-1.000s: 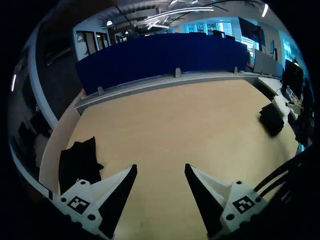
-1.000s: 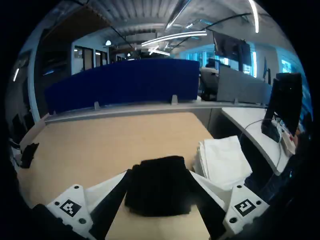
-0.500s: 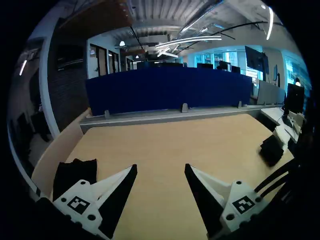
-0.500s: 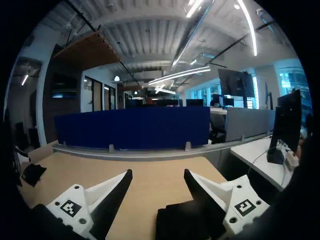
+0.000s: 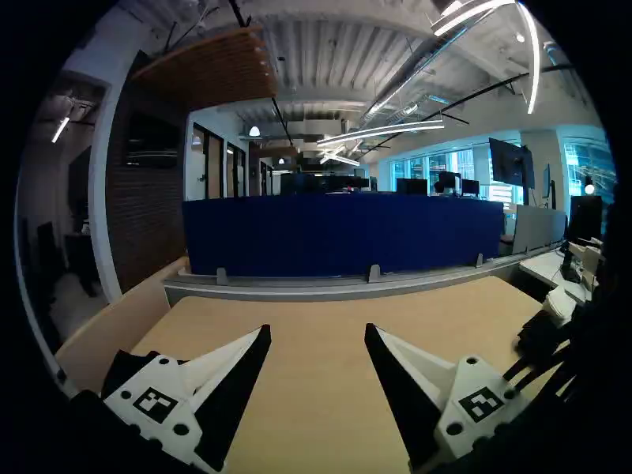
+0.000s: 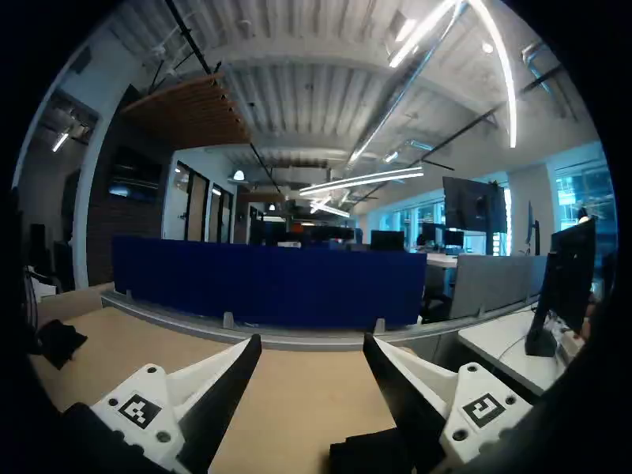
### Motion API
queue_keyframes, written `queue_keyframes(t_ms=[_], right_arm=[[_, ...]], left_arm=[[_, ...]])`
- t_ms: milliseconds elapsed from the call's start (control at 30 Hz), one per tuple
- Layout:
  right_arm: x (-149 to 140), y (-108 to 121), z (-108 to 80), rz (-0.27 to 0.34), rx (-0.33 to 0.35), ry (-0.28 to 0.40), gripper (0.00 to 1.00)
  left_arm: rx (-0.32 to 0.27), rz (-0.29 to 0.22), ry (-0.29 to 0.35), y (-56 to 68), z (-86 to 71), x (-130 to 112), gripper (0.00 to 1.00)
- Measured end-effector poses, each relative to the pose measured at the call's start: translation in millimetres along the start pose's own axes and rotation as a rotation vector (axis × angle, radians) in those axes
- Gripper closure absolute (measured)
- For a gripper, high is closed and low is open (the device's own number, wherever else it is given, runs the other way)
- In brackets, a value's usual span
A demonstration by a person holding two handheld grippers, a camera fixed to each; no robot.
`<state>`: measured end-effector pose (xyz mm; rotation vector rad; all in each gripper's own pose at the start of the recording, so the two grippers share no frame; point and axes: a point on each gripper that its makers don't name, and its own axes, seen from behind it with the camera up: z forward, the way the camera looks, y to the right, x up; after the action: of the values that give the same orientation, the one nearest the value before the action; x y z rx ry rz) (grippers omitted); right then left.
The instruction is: Fold towel
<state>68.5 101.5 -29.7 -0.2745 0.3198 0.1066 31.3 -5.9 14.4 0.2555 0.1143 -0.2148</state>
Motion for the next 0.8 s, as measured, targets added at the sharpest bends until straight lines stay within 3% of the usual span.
queue_keyframes(t_ms=[367, 600, 800], right_arm=[[-1.8, -32.4, 8.4, -0.022, 0.021, -0.023, 0.00], [4.5, -42.2, 10.8, -0.013, 0.014, -0.031, 0.00], [7.0, -55.5, 10.1, 0.005, 0.024, -0.048, 0.00]], left_arm=[[0.014, 0.006, 0.066, -12.5, 2.9, 18.6, 0.12], [0.015, -0.023, 0.074, -14.2, 5.4, 15.2, 0.12], [0.034, -0.008, 0.101, -15.5, 8.9, 9.6, 0.12]])
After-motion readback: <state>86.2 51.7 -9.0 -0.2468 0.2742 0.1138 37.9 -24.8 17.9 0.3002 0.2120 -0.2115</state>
